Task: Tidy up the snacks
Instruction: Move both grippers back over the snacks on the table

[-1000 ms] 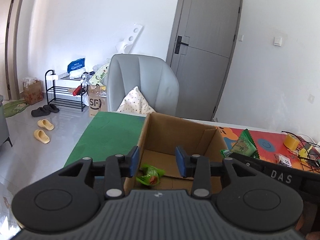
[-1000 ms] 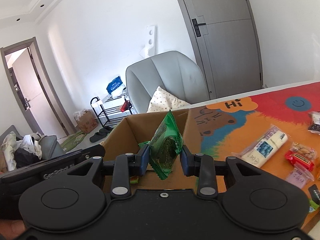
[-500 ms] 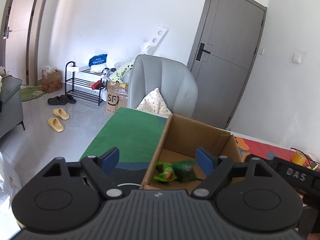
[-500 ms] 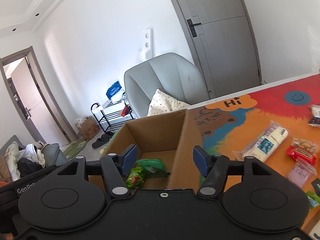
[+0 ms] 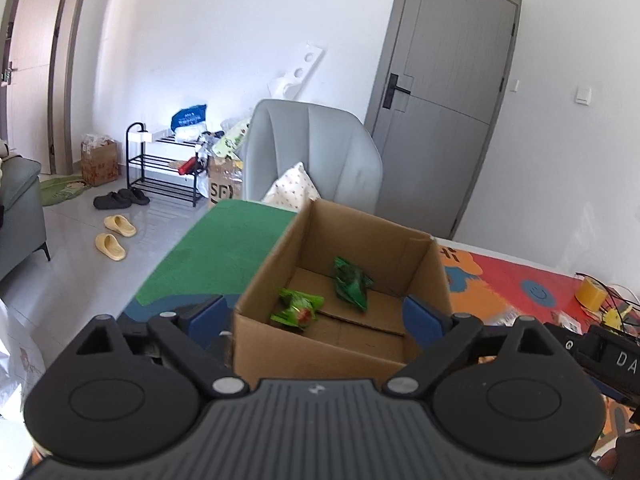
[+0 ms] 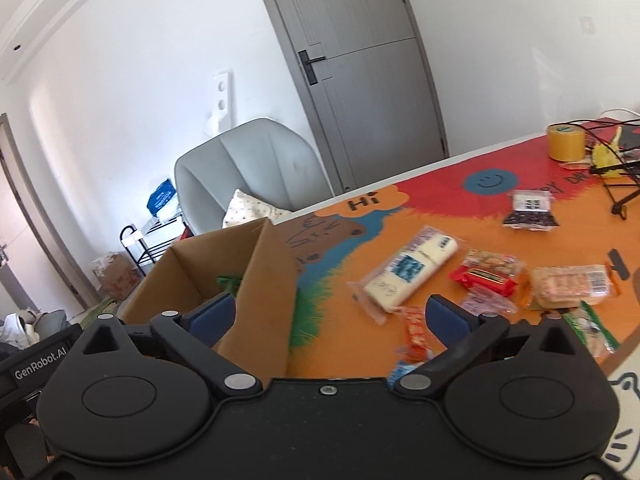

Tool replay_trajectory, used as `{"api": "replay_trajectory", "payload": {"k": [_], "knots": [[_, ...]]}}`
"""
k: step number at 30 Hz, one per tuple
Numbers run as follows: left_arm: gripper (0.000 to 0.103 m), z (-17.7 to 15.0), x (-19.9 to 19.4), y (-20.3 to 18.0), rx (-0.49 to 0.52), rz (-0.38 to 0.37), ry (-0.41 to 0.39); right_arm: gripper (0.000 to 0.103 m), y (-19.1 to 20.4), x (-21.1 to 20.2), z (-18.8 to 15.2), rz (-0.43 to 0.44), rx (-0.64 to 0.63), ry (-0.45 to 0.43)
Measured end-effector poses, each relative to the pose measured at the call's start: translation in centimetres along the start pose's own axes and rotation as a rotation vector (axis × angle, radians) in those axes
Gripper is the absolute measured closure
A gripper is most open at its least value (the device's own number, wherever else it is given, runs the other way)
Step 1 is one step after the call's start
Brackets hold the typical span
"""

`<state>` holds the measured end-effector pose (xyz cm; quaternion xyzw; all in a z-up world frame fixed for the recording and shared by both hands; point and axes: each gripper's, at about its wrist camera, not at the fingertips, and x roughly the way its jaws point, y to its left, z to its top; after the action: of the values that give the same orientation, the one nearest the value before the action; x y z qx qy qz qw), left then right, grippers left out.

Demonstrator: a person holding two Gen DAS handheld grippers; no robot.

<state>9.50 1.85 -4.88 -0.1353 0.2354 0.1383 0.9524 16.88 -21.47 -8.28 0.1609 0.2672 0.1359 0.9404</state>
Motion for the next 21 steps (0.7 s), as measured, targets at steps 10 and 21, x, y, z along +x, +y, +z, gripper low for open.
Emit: {"api": "replay_trajectory", "payload": {"k": [10,21], "knots": [[0.009,-1.4,-1.4,-4.5,0.114,-0.043,0.039,0.0,-4.2,-2.3,-0.5,-0.044,0.061,-0.019],[0.008,-3.1,-2.5,-8.3,0.184,-0.159,0.068,0.0,-7.8,-4.8,-1.0,-0.095,0.077,-0.037]]}}
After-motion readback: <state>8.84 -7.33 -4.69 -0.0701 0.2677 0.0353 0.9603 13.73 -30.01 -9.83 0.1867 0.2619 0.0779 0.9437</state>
